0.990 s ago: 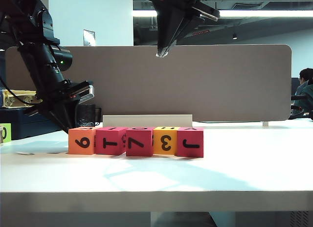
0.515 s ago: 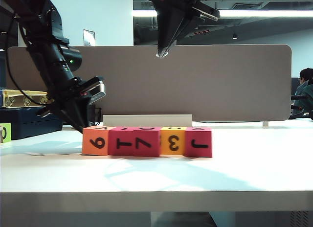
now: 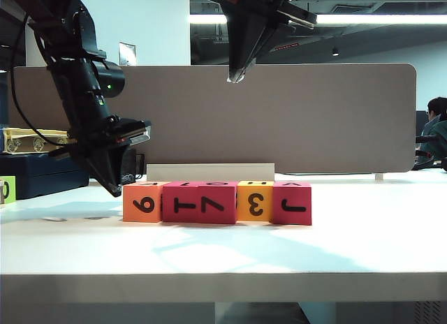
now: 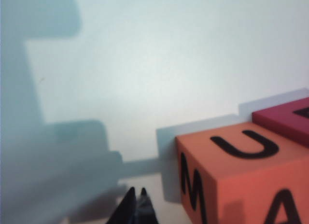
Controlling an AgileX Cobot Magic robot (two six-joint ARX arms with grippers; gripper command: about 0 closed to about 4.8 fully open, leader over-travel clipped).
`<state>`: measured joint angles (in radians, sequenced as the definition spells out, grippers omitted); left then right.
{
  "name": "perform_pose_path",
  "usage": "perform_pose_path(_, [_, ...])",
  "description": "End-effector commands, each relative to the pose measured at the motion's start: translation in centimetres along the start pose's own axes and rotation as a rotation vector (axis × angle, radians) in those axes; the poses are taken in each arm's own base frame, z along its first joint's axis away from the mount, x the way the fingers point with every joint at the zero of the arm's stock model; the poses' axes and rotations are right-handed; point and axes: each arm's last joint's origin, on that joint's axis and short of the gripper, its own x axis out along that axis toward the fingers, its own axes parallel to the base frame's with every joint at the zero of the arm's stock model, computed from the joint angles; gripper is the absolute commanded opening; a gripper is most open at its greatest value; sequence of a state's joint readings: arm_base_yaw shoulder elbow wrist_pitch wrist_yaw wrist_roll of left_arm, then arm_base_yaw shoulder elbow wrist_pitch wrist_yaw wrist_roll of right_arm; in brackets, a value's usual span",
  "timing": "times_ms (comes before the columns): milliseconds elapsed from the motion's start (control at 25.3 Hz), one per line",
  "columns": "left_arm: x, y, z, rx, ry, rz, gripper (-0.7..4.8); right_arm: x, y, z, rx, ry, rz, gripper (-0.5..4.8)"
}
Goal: Select the appropriate blocks from the scattered letter blocks on the table and arrange them in a row to spell out "ALOHA".
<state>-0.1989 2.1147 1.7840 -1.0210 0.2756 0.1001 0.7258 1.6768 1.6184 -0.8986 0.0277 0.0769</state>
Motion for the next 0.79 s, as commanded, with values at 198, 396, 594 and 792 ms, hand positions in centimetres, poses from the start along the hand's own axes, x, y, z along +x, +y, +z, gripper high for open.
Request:
perform_pose_path(198, [-4.2,-1.5,-2.0,0.027,0.075,-0.008,-0.06,-0.4,-0.2,0.1,-0.004,-0.007,-0.071,-0.04])
perform_pose_path(396, [-7.6,-4.2,-2.2,0.112,-0.056,-0.002,-0.06,-0.3,-1.3,0.1,0.019,-0.006,-0.090,-0.04])
perform_pose_path(594, [-7.7,-7.1,-2.6,0.191,-0.040,-0.020,-0.06,-0.4,-3.3,-0.1,0.042,0.018,-0.123,-0.04])
perform_pose_path(792, [-6.8,-9.1,-2.7,0.246,-0.029,-0.001,-0.06,-0.5,-5.0,-0.5,0.081,0.064,-0.150,-0.04])
